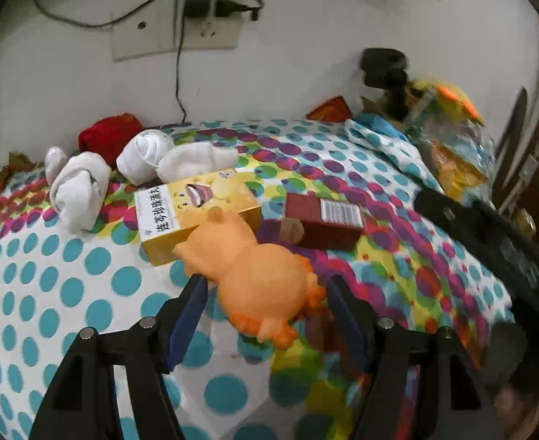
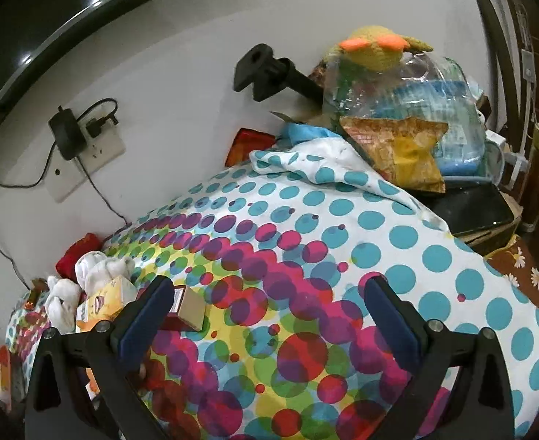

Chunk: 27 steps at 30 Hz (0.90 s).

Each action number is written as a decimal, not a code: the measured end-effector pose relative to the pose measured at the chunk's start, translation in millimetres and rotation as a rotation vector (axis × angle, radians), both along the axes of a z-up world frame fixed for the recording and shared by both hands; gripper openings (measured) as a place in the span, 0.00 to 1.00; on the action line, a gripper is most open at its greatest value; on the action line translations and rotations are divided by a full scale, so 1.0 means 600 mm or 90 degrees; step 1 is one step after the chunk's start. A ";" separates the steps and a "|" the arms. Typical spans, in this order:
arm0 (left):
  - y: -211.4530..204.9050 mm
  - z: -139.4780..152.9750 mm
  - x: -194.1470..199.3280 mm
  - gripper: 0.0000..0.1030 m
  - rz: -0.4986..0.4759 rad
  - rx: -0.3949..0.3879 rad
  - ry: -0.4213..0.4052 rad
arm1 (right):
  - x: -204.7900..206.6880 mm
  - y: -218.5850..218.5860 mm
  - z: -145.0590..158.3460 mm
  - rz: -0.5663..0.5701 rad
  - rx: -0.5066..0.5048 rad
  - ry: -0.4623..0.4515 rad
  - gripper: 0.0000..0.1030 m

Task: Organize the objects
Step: 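Reach the left gripper to the orange plush toy and grasp it, then carry the orange plush toy to the red tray and open the left gripper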

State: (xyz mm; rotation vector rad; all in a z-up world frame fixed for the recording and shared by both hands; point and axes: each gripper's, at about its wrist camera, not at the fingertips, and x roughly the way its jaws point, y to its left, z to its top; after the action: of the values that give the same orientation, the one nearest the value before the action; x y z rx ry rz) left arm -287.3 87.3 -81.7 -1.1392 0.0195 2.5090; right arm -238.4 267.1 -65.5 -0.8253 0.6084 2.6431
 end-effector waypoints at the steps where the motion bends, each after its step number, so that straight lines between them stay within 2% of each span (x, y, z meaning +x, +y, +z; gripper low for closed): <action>1: 0.001 -0.002 -0.009 0.68 0.007 0.008 -0.012 | 0.000 -0.004 0.002 0.004 0.006 0.002 1.00; 3: 0.000 -0.006 -0.023 0.66 0.021 0.030 -0.040 | -0.001 -0.010 0.002 0.010 0.015 0.003 1.00; 4: 0.000 -0.006 -0.027 0.52 0.029 0.034 -0.045 | -0.001 -0.011 0.002 0.012 0.015 0.004 1.00; 7: 0.003 -0.006 -0.026 0.43 0.026 0.031 -0.054 | -0.003 -0.011 0.002 0.015 0.013 0.004 1.00; 11: -0.012 0.020 0.015 0.41 0.004 0.034 -0.010 | -0.003 -0.010 0.001 0.015 0.009 0.003 1.00; 16: -0.052 0.068 0.067 0.41 -0.003 0.035 0.019 | -0.003 -0.011 0.000 0.015 0.009 0.002 1.00; 27: -0.174 0.168 0.147 0.41 0.030 -0.019 0.103 | -0.009 -0.012 -0.002 0.023 0.008 -0.016 1.00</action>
State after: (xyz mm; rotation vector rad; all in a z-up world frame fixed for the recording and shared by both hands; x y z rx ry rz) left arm -199.2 -17.4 18.9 -0.9560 0.0750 2.6441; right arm -243.7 260.1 -66.9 -0.8729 0.5752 2.6610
